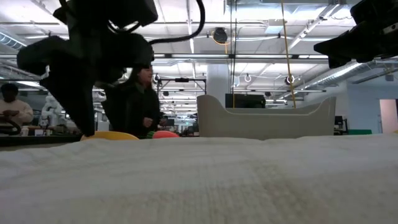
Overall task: Pick and placing Produce into tupperware
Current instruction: Put the yellow banana into the gray bin
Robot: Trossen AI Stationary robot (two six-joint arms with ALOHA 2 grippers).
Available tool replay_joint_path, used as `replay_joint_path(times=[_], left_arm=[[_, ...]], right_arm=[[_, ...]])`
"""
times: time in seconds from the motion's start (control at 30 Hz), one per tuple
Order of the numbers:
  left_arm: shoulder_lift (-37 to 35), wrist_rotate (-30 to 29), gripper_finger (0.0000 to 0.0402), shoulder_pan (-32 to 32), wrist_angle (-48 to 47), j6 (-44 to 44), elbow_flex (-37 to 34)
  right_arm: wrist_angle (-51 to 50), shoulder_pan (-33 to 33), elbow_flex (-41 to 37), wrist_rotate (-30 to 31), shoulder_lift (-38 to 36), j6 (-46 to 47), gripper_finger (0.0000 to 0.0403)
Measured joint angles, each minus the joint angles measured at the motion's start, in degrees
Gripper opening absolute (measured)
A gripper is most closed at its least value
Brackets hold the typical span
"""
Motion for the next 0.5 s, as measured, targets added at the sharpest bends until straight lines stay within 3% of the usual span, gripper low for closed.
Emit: replay_joint_path(times=[0.5], left_arm=[[4.65, -0.09, 0.0321, -0.02, 0.12, 1.07, 0.17]], right_arm=[[0.02, 0.0, 0.0, 0.0, -0.01, -0.24, 0.0]])
